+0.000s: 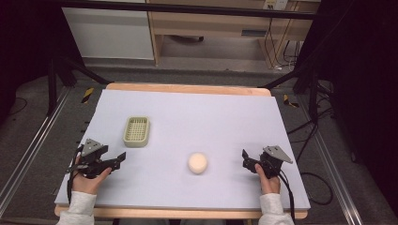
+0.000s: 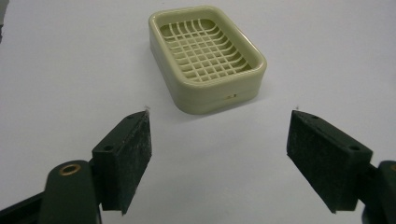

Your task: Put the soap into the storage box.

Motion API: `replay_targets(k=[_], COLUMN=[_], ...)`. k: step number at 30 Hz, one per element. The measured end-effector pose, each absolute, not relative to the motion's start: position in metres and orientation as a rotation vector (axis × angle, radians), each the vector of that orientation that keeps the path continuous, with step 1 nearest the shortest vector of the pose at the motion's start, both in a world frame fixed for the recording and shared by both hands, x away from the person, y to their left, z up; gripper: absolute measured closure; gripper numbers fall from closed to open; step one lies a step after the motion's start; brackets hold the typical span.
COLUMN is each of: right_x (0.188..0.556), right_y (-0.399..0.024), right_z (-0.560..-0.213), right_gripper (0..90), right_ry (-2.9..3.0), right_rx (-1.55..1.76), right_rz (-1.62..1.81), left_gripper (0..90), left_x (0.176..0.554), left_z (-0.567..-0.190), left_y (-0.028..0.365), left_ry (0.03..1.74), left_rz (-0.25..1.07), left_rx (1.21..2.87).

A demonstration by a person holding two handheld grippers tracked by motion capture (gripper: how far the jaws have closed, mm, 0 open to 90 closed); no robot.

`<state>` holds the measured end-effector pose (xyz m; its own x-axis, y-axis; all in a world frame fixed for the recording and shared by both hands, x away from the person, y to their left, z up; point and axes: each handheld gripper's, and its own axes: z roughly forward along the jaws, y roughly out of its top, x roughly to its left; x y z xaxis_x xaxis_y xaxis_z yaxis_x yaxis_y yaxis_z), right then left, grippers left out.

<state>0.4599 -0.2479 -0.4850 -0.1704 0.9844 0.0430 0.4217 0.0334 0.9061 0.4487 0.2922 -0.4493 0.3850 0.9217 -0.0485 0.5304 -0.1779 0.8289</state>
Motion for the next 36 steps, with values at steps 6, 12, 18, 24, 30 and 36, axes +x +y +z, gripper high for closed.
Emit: replay_targets(k=[6,12,18,24,30,36], right_x=[0.46,0.461,0.461,0.461,0.461,0.461], right_y=[-0.248,-0.248,-0.248,-0.247,-0.247,-0.247], right_z=[-0.485,-0.485,-0.485,-0.485,-0.485,-0.485], right_gripper=[2.5,2.5,2.5,2.5,2.5,2.5], right_ry=[1.667,1.669,1.67,1.672,1.678,1.677], right_rx=[1.441,1.443,1.447,1.447,1.444,1.443], right_rz=[1.111,1.109,1.109,1.103,1.099,1.099], left_gripper=[21.5,21.1,20.5,20.0,19.7,19.6], left_x=[0.447,0.446,0.446,0.447,0.447,0.447], left_z=[-0.448,-0.444,-0.441,-0.437,-0.434,-0.432], left_y=[0.288,0.28,0.275,0.266,0.261,0.254], left_ry=[1.244,1.218,1.194,1.166,1.145,1.128], left_rz=[0.602,0.606,0.603,0.597,0.593,0.588], left_rx=[1.85,1.856,1.863,1.874,1.883,1.887])
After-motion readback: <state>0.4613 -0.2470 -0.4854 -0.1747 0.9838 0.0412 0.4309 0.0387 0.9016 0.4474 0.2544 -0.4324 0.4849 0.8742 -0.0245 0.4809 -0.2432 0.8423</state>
